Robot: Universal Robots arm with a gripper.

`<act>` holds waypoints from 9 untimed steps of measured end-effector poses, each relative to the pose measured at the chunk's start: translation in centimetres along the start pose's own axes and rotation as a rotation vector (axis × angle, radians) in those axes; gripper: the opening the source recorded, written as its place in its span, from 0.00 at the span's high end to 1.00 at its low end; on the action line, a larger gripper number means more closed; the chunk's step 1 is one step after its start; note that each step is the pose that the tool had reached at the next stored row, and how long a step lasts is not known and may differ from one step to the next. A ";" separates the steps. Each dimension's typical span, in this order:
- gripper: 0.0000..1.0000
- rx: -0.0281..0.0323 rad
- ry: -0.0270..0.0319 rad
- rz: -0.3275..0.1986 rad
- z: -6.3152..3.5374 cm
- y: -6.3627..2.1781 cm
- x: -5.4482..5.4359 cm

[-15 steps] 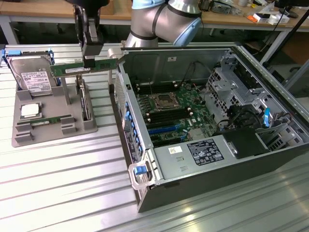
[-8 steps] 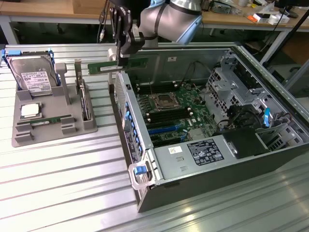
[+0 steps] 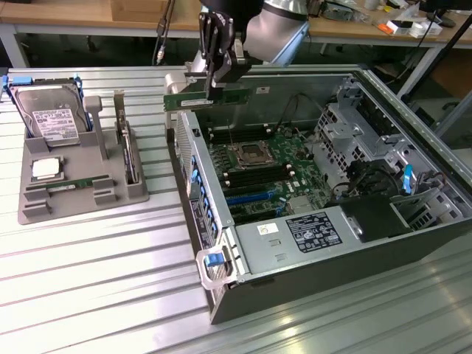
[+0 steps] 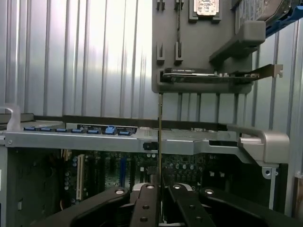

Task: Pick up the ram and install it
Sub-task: 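Pick up the ram and move it above insertion slot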

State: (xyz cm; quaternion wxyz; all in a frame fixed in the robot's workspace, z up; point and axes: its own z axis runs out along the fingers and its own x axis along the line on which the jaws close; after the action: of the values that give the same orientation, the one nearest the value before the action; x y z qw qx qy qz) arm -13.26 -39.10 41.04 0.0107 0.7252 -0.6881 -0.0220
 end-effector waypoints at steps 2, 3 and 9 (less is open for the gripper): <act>0.87 0.0000 0.0000 0.000 -0.05 -1.43 0.1; 0.87 -0.0001 0.0000 0.000 -0.08 -2.24 0.1; 0.87 -0.0002 0.0000 0.001 -0.26 -7.69 0.4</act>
State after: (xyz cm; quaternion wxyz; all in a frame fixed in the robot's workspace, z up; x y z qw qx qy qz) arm -5.56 -39.10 40.95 0.0108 0.7251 -0.6882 -0.0221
